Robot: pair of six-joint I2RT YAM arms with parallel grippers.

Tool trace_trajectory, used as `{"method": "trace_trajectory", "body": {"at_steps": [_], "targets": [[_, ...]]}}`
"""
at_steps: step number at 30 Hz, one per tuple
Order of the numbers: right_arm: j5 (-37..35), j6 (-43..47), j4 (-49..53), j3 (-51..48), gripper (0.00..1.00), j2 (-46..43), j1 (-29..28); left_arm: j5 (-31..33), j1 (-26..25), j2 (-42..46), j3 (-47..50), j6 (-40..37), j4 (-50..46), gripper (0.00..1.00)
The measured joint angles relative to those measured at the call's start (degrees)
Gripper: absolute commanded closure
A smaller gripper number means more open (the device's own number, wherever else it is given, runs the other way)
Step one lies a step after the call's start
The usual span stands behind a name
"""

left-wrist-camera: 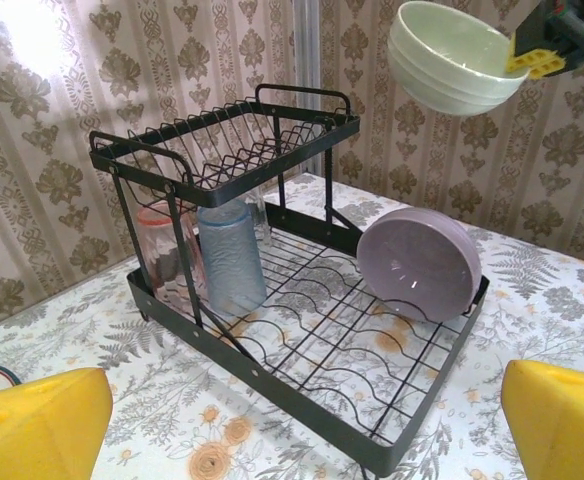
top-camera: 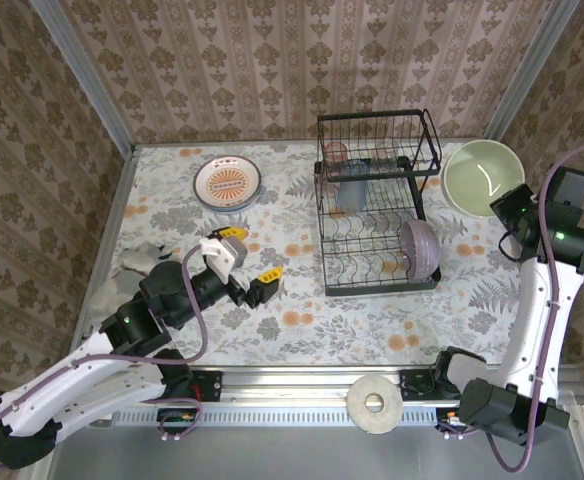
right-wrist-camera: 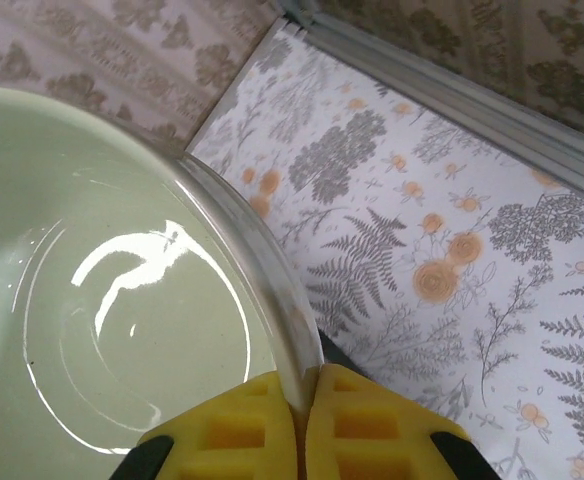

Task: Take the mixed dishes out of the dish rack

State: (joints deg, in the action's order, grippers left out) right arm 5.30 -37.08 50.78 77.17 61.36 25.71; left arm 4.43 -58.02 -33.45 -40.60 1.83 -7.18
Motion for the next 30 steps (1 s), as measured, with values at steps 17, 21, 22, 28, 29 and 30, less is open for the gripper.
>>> {"method": "trace_trajectory", "body": {"at_steps": [17,21,22,28,29,30], "targets": [[-6.5,-4.9,-14.9,-3.4,1.00,28.9,1.2,-4.7,0.7,-4.1,-1.2,4.8,-2.8,0.00],[-7.5,-4.9,-17.3,-3.4,1.00,35.5,0.3,-6.2,1.5,-5.2,-1.2,6.3,-2.9,0.00],[-7.6,-4.9,-17.5,-3.3,1.00,36.6,0.1,-6.4,1.8,-5.5,-1.2,6.7,-2.9,0.00],[-8.0,-4.5,-17.7,2.1,1.00,43.9,-2.1,-8.3,3.2,-6.9,-1.2,9.0,-2.9,0.00],[-8.2,-4.5,-17.7,3.3,1.00,44.9,-2.5,-8.5,3.4,-7.0,-1.2,9.2,-2.9,0.00],[-8.2,-4.5,-17.7,4.6,1.00,45.8,-2.9,-8.6,3.4,-7.1,-1.2,9.4,-2.9,0.00]]}}
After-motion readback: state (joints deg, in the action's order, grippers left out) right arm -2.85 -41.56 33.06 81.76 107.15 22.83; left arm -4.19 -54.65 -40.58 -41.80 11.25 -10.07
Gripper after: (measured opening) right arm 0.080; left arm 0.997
